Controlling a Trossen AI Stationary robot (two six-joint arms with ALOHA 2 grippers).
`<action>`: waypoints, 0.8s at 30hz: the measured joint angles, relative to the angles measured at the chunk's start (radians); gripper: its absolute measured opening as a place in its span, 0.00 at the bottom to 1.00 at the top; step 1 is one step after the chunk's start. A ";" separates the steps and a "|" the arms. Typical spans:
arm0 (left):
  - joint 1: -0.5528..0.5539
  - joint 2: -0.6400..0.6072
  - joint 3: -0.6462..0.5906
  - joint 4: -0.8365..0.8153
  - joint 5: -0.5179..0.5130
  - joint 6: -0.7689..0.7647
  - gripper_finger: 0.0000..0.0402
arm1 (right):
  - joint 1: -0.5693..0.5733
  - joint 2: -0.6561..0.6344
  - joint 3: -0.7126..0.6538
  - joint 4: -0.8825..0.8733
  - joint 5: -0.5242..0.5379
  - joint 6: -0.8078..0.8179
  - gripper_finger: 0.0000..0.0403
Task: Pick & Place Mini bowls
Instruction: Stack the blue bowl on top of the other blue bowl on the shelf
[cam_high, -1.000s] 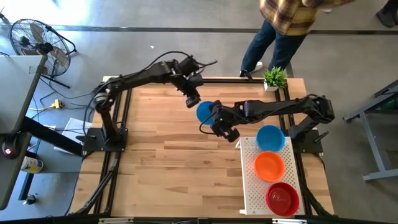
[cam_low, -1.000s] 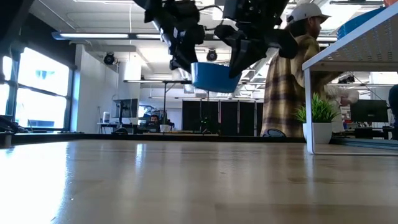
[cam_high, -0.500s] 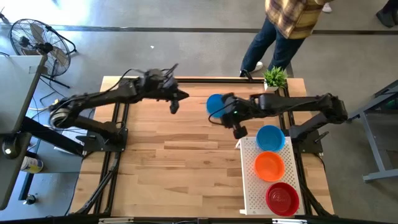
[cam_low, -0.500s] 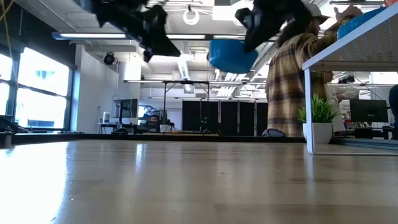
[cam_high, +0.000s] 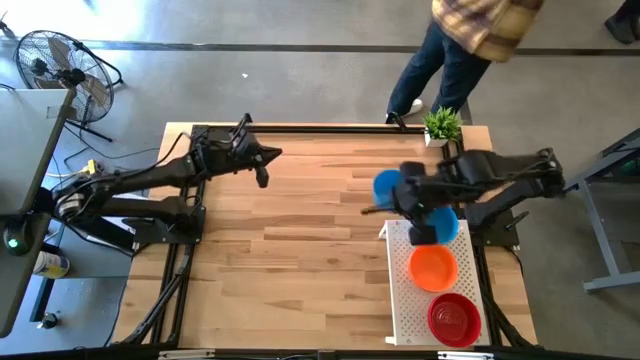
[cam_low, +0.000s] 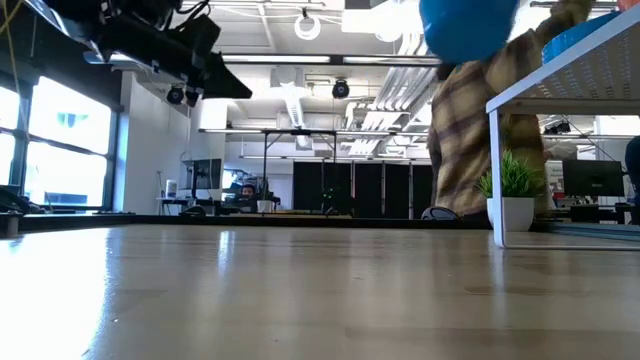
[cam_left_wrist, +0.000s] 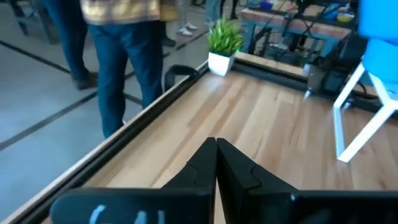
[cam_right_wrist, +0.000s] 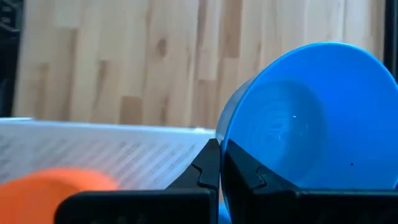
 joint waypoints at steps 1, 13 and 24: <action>0.000 -0.007 -0.010 0.012 -0.005 0.000 0.00 | 0.027 0.000 0.017 -0.027 0.006 0.035 0.00; 0.000 -0.024 -0.050 0.042 -0.017 0.003 0.00 | 0.292 -0.021 0.086 -0.133 -0.035 0.383 0.00; 0.000 -0.024 -0.050 0.036 -0.018 0.012 0.00 | 0.383 -0.088 0.045 -0.129 0.035 0.474 0.00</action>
